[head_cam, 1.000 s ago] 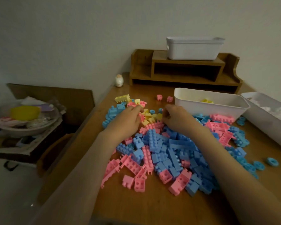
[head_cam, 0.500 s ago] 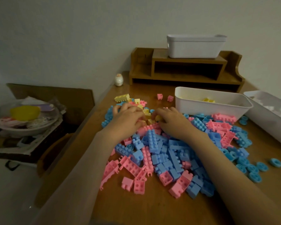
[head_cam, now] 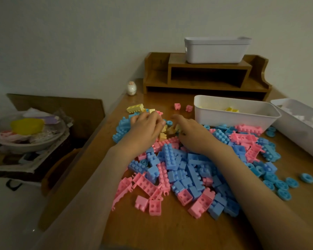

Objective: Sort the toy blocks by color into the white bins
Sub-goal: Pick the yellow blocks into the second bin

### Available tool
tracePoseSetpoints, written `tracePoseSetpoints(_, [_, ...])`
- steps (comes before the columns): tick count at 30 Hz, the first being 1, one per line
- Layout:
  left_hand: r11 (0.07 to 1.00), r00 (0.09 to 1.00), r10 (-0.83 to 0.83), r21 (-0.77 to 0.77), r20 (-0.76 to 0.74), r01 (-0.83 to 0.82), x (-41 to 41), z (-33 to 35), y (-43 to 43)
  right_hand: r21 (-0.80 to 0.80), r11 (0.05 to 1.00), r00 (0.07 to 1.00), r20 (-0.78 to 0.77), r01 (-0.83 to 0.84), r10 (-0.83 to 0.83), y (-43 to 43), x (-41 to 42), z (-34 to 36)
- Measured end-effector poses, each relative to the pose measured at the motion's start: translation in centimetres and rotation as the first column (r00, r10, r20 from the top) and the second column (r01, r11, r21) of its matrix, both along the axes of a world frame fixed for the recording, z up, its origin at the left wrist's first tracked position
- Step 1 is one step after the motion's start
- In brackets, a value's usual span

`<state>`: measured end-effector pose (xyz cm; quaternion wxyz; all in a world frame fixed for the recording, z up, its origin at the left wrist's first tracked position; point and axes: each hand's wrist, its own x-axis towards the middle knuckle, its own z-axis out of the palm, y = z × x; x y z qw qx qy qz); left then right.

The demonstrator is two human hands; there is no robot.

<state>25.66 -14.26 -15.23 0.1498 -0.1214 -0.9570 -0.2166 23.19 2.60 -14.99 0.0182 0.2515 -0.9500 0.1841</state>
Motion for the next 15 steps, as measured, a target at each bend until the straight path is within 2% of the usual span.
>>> tracePoseSetpoints(3, [0.999, 0.999, -0.011, 0.032, -0.032, 0.012, -0.01, -0.19, 0.02, 0.106, 0.994, 1.000, 0.013, -0.020, 0.019, -0.15, -0.08, 0.23])
tracePoseSetpoints(7, [0.994, 1.000, -0.006, 0.109, -0.009, 0.007, 0.10, -0.01, 0.05, 0.110, 0.994, 0.999, 0.019, -0.030, 0.028, -0.21, -0.13, 0.27])
tracePoseSetpoints(9, [1.000, 1.000, 0.008, 0.020, 0.009, -0.008, 0.16, -0.05, 0.07, 0.102, 0.995, 1.000, 0.021, -0.014, 0.012, -0.20, -0.14, 0.23])
tracePoseSetpoints(12, [0.980, 0.996, 0.048, -0.197, 0.081, -0.031, -0.04, -0.29, -0.07, 0.087, 0.996, 1.000, 0.020, 0.015, -0.016, -0.29, -0.28, 0.01])
tracePoseSetpoints(15, [0.965, 0.991, 0.073, -0.258, 0.112, -0.042, -0.24, -0.44, -0.04, 0.040, 0.999, 1.000, 0.003, 0.031, -0.031, -0.28, -0.28, -0.10])
